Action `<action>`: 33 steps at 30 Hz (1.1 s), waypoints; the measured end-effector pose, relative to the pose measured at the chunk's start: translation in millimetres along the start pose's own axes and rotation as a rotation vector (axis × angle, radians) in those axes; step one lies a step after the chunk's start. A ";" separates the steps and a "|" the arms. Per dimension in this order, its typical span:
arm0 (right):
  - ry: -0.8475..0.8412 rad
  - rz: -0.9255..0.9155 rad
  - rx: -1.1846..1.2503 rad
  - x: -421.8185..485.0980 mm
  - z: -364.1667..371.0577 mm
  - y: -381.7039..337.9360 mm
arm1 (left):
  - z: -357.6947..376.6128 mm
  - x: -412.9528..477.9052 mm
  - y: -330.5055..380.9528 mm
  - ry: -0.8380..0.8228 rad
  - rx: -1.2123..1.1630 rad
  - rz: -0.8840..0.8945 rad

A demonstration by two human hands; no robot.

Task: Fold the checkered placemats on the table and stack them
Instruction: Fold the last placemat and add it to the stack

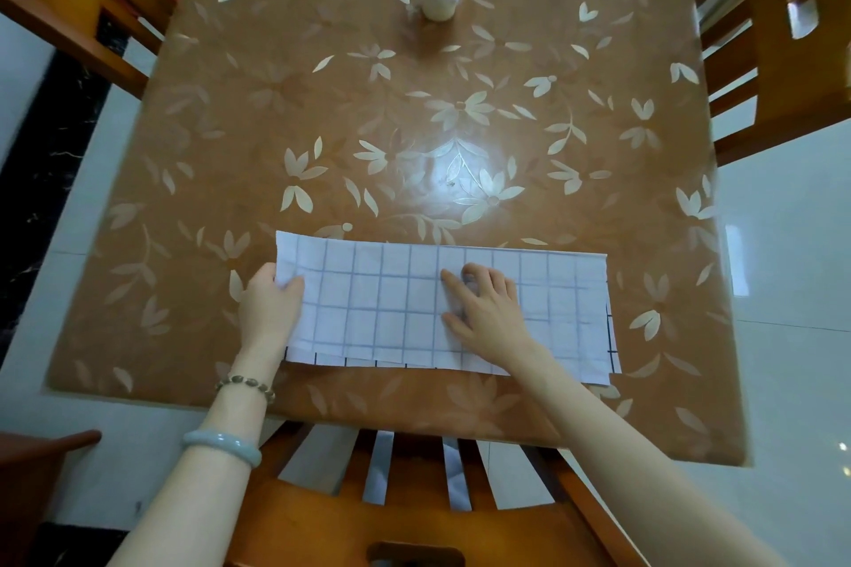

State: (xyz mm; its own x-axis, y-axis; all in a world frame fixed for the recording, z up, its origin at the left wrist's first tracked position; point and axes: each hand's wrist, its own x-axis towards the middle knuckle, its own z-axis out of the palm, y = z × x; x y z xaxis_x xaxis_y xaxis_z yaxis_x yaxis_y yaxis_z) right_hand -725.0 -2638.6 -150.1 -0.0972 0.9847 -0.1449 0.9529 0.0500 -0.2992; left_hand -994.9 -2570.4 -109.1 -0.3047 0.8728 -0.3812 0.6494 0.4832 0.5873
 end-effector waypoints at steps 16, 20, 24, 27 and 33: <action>-0.142 0.009 0.010 28.0 -9.4 -32.0 | -87.0 15.1 27.0 -0.269 -0.374 0.048; -0.177 0.011 -0.014 28.7 -11.4 -32.3 | -87.9 -12.2 61.6 -0.353 -0.418 0.129; -0.197 0.012 0.045 28.3 -12.7 -28.8 | -73.0 -42.8 98.6 -0.435 -0.473 0.222; -0.184 0.100 0.296 20.0 -20.6 -13.9 | -52.9 -59.8 121.5 -0.489 -0.476 0.286; -0.106 0.304 0.291 -26.8 -53.7 58.7 | 2.5 -93.5 158.9 -0.578 -0.421 0.364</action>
State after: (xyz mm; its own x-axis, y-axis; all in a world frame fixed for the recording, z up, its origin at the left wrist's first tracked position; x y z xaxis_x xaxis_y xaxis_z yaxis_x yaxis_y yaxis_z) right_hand -651.0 -2653.1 -113.1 0.1318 0.9239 -0.3593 0.8234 -0.3039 -0.4793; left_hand -861.6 -2575.4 18.0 0.3597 0.8625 -0.3559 0.2857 0.2613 0.9220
